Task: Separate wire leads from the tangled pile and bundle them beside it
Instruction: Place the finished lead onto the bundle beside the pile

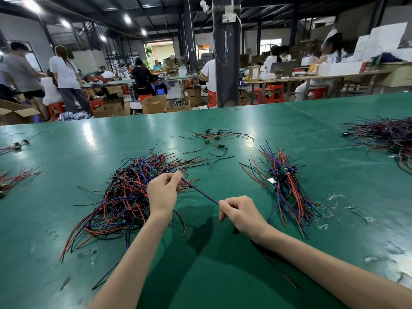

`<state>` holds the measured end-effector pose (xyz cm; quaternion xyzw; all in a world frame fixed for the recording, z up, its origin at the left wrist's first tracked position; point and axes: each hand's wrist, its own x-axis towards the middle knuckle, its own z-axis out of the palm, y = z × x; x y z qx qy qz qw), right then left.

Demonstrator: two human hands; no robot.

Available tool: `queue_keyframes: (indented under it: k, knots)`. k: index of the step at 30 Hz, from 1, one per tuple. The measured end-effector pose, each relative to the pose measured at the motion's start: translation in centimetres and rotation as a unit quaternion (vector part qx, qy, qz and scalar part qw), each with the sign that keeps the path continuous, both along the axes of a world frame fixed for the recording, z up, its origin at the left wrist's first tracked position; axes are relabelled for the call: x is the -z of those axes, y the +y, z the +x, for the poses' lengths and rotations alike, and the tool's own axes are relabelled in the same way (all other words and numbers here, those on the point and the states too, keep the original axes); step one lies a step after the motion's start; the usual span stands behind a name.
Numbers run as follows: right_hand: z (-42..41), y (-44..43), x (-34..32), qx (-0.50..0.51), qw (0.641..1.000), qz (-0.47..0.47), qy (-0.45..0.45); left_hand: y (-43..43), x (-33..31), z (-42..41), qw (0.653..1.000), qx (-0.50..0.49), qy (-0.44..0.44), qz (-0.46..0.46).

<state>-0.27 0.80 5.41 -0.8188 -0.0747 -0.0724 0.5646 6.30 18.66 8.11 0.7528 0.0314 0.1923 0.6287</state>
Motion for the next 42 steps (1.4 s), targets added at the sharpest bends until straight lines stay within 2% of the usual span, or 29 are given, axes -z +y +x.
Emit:
queue_keyframes:
  k: [3, 7, 9, 12, 14, 16, 19, 22, 24, 25, 26, 27, 28, 30, 35, 39, 42]
  knots:
    - [0.0, 0.0, 0.0, 0.000, 1.000, 0.001, 0.002, -0.1, -0.4, 0.0, 0.981, 0.057, 0.074, -0.170]
    - [0.0, 0.0, -0.2, -0.003, 1.000, -0.001, 0.006, -0.1, -1.1, -0.1, 0.891, 0.142, 0.188, -0.389]
    - [0.0, 0.0, -0.2, -0.003, 1.000, -0.005, 0.005, 0.0, -1.2, -0.2, 0.848, 0.164, 0.225, -0.452]
    - [0.0, 0.0, -0.2, -0.006, 1.000, -0.006, 0.005, 0.0, -1.0, -0.3, 0.826, 0.165, 0.247, -0.479]
    - [0.0, 0.0, -0.2, -0.006, 1.000, -0.009, 0.005, 0.0, -0.9, -0.3, 0.834, 0.158, 0.243, -0.470]
    - [0.0, 0.0, -0.1, -0.004, 1.000, -0.016, 0.005, 0.1, -0.8, -0.1, 0.875, 0.140, 0.210, -0.414]
    - [0.0, 0.1, -0.2, -0.008, 1.000, -0.026, 0.007, 0.1, -0.6, 0.0, 0.936, 0.094, 0.148, -0.304]
    - [-0.1, 0.1, -0.2, -0.016, 0.999, -0.027, 0.011, 0.0, 0.0, 0.0, 0.979, 0.039, 0.098, -0.177]
    - [-0.1, 0.2, -0.1, -0.021, 0.999, -0.028, 0.011, -0.1, 0.5, -0.1, 0.998, -0.006, 0.029, -0.054]
    - [-0.1, 0.2, -0.1, -0.022, 0.999, -0.030, 0.010, 0.0, 0.6, -0.2, 0.998, -0.035, -0.019, 0.045]
    - [-0.1, 0.2, -0.1, -0.023, 0.999, -0.033, 0.010, 0.0, 0.7, -0.4, 0.983, -0.066, -0.070, 0.153]
    - [-0.1, 0.1, -0.1, -0.023, 0.999, -0.035, 0.009, 0.1, 0.8, -0.5, 0.962, -0.086, -0.121, 0.231]
    - [-0.1, 0.1, -0.1, -0.023, 0.999, -0.035, 0.010, 0.1, 0.8, -0.5, 0.950, -0.090, -0.152, 0.258]
    - [-0.1, 0.0, 0.0, -0.023, 0.999, -0.036, 0.011, 0.2, 0.7, -0.3, 0.962, -0.066, -0.155, 0.215]
    - [-0.1, 0.0, 0.0, -0.024, 0.999, -0.033, 0.010, 0.2, 0.9, -0.1, 0.996, -0.007, -0.075, 0.050]
    - [-0.1, 0.0, 0.0, -0.021, 1.000, -0.020, 0.004, -0.6, 0.7, -0.5, 0.995, 0.041, -0.011, -0.092]
    - [0.0, 0.0, -0.1, -0.013, 1.000, -0.012, -0.013, -1.5, 0.7, -0.9, 0.981, 0.110, 0.064, -0.149]
